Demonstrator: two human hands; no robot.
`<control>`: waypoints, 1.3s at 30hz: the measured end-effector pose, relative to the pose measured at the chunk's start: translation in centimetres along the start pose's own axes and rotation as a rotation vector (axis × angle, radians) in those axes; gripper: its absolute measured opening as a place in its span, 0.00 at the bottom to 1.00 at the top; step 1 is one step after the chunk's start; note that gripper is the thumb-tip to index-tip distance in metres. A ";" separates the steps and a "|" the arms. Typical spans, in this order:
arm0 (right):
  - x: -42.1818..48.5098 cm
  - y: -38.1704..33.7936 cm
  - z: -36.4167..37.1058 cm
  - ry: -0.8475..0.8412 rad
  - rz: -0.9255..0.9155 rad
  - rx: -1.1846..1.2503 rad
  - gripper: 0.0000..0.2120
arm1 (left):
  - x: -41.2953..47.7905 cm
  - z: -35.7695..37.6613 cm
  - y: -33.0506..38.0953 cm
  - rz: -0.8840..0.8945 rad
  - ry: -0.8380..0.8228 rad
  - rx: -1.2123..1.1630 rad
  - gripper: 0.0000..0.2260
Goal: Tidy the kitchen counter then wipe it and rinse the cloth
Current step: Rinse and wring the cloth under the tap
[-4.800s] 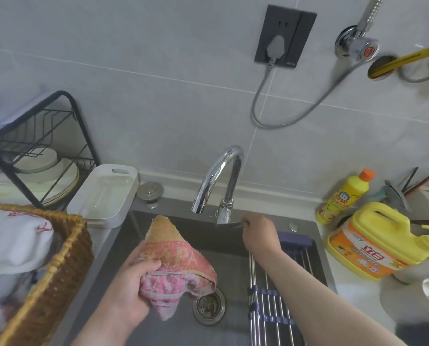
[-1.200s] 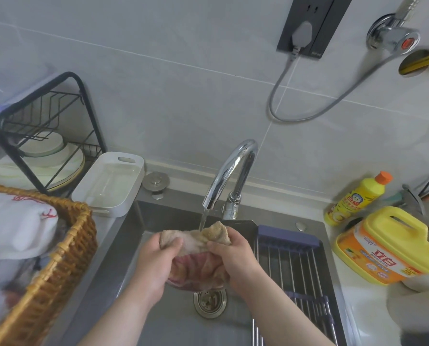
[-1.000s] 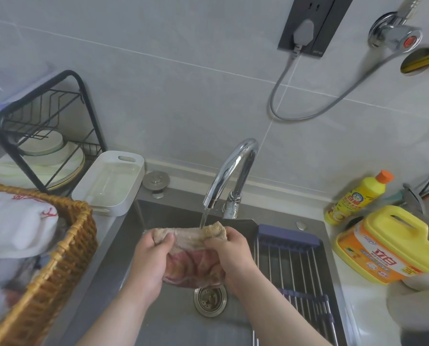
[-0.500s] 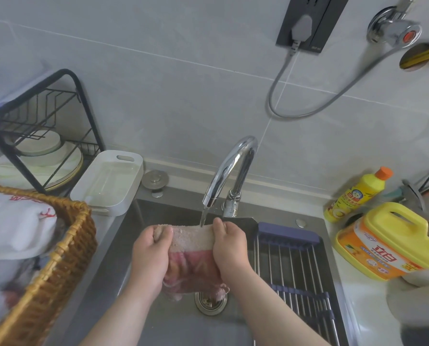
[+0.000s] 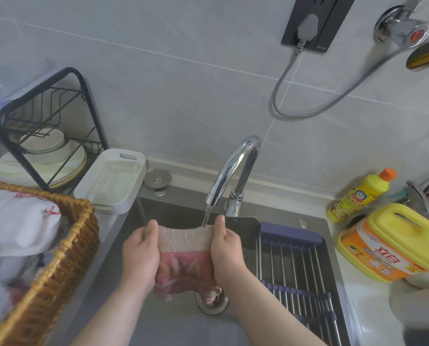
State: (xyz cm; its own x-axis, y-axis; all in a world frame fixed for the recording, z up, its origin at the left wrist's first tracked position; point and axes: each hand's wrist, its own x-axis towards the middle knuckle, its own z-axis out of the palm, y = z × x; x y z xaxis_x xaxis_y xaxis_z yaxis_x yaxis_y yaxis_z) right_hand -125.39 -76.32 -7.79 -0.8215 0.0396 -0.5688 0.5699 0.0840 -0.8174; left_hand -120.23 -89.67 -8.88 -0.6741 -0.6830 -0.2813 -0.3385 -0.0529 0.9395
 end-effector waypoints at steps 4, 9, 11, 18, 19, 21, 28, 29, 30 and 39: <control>-0.4 -1.0 0.0 -0.104 0.162 0.176 0.23 | -0.1 -0.1 0.6 -0.226 -0.179 -0.220 0.22; -0.4 -0.4 1.1 -0.195 -0.073 0.042 0.07 | 0.0 -0.5 0.4 -0.224 -0.133 -0.279 0.08; -0.4 -0.6 1.7 -0.077 -0.222 -0.173 0.15 | 0.0 -0.4 -0.2 -0.172 -0.022 -0.188 0.15; -0.5 -0.7 1.7 0.070 0.012 -0.068 0.29 | 0.3 0.0 0.5 -0.225 0.056 -0.038 0.32; -0.4 -0.5 1.4 0.053 0.069 -0.021 0.28 | 0.4 0.2 0.5 -0.208 0.010 -0.066 0.29; -0.5 -0.7 0.5 0.004 0.147 0.090 0.23 | 0.4 0.6 0.4 -0.174 -0.157 -0.144 0.19; 0.0 -0.7 -2.6 -0.121 0.038 0.195 0.07 | 0.1 2.8 -0.4 -0.118 -0.212 -0.076 0.08; -0.1 -0.7 -2.6 -0.088 0.027 0.152 0.09 | -0.1 3.1 0.0 -0.089 -0.178 -0.020 0.11; -0.1 -0.6 -2.8 -0.052 0.025 0.120 0.11 | -0.3 3.4 0.3 -0.077 -0.161 0.023 0.15; 0.8 -0.9 -3.4 -0.105 0.334 0.570 0.27 | -0.8 2.7 0.2 -0.382 -0.750 -0.113 0.15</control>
State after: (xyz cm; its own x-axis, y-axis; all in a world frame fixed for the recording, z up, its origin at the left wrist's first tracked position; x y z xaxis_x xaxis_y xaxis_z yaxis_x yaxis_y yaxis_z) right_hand -126.60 -73.03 -7.15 -0.6102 -0.1268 -0.7820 0.7360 -0.4561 -0.5003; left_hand -121.49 -87.19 -9.00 -0.7970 0.0584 -0.6011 -0.5908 -0.2816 0.7561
